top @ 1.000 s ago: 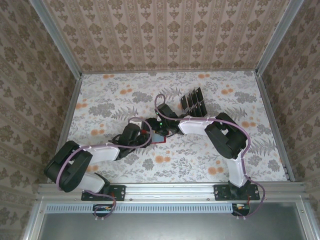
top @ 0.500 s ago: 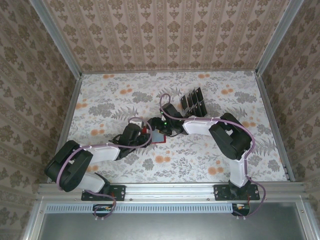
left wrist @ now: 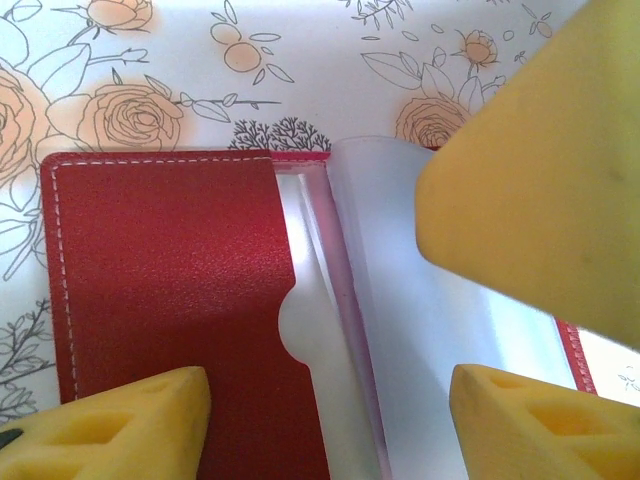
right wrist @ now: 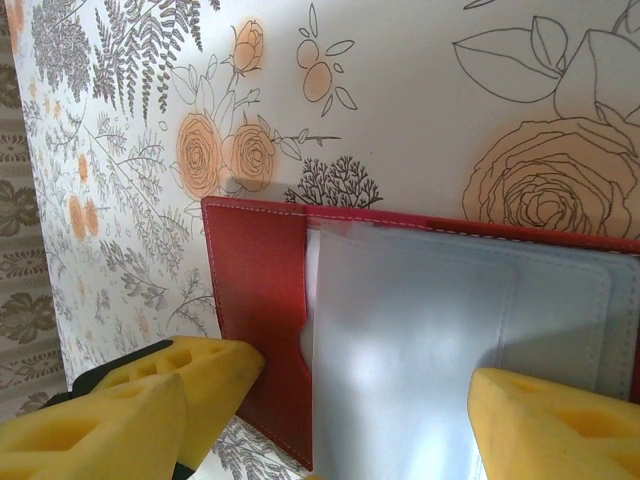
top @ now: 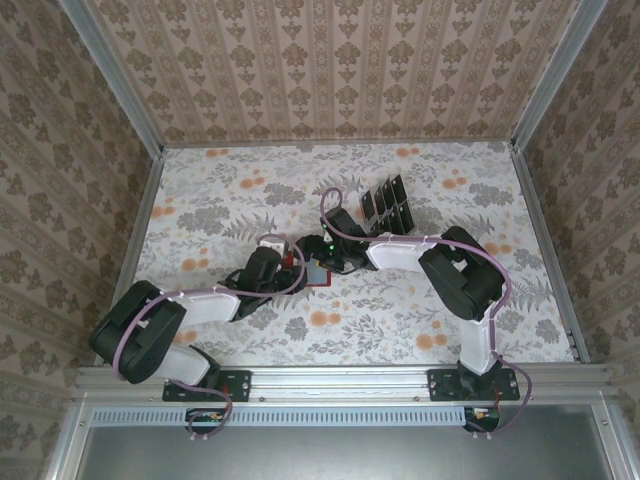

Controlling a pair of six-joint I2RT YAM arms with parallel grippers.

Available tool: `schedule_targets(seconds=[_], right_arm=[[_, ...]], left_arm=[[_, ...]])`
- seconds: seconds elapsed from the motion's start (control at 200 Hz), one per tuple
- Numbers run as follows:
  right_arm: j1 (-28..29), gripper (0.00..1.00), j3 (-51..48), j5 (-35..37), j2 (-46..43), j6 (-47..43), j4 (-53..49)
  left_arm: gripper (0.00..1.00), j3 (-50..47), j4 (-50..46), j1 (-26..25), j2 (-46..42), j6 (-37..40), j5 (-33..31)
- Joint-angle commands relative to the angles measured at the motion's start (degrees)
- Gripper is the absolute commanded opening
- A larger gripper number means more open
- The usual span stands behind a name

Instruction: Put the credit cards into the card holder

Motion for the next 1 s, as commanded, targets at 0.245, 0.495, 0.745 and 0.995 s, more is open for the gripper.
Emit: schedule_targets(seconds=[0.245, 0.495, 0.745, 0.995], right_arm=[[1.5, 0.76, 3.2, -2.2, 2.3, 1.5, 0.3], [2.3, 0.76, 4.9, -2.7, 3.6, 2.1, 0.3], [2.4, 0.76, 5.5, -2.9, 3.4, 2.1, 0.0], [1.9, 0.76, 5.1, -2.9, 1.4, 1.6, -0.6]], left_arm=[[0.7, -1.4, -0.1, -0.9, -1.2, 0.2, 0.8], [0.71, -1.4, 0.1, -0.8, -0.6, 0.3, 0.5], [0.66, -0.9, -2.3, -0.8, 1.7, -0.9, -2.2], [0.57, -0.7, -4.2, -0.8, 3.8, -2.2, -4.3]])
